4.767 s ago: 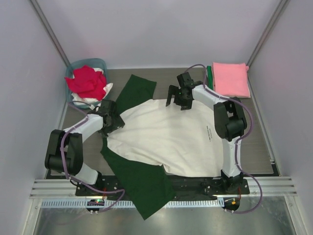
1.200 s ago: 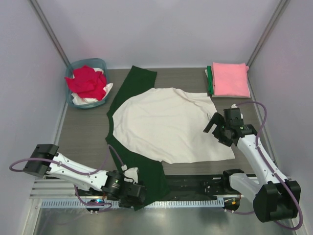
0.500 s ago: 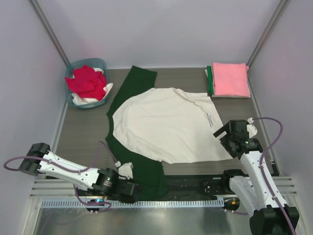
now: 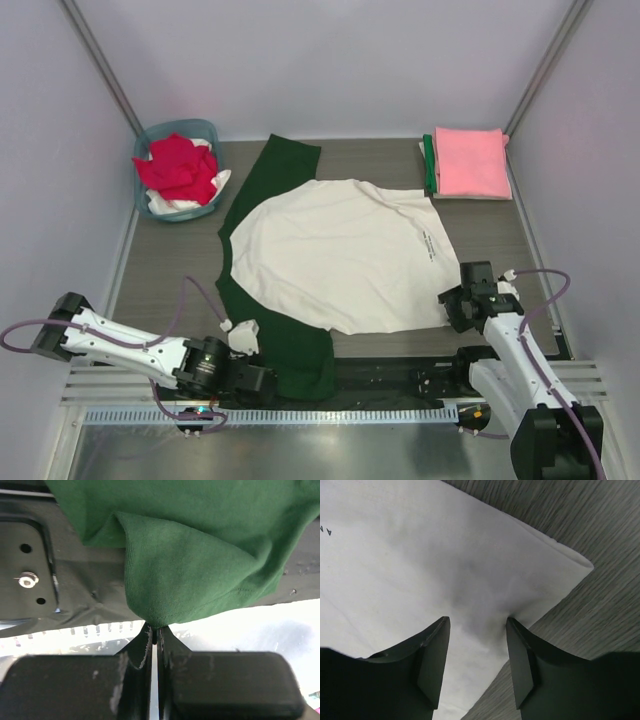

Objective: Fold and stack the t-shirts

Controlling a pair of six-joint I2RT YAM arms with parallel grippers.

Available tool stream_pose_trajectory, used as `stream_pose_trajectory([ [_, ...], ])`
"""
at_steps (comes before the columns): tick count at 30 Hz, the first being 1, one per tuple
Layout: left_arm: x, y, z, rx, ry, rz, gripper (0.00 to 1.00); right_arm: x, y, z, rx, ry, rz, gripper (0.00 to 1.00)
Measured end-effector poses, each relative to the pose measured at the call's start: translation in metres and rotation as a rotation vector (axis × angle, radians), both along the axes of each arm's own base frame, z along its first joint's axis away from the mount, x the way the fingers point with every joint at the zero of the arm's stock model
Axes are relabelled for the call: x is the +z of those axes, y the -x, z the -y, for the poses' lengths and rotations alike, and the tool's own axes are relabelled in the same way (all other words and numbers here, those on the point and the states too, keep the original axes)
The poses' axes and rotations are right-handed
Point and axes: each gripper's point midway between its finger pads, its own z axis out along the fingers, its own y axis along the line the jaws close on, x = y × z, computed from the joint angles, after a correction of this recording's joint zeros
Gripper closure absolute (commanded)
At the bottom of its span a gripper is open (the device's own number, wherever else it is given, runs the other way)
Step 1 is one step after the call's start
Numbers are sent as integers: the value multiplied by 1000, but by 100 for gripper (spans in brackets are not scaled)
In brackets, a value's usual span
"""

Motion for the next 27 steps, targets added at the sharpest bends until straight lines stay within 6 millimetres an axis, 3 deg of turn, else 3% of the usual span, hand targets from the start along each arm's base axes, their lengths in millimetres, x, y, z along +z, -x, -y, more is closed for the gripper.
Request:
stream_pose_trajectory([
  [2, 1, -2, -2, 3, -7, 7, 100, -2, -1, 0, -12, -2, 2, 55],
  [3, 2, -2, -2, 4, -8, 10, 100, -3, 0, 0, -14, -3, 1, 64],
  [6, 7, -4, -2, 6, -3, 21, 100, -5, 1, 0, -21, -7, -3, 80],
  [12, 25, -14, -2, 29, 27, 54, 100, -2, 1, -3, -10, -22, 26, 99],
  [22, 92, -37, 7, 68, 73, 151, 100, 24, 1, -10, 40, -48, 99, 99],
  [27, 107, -73, 6, 87, -4, 236, 100, 42, -4, -15, 84, -56, 134, 99],
])
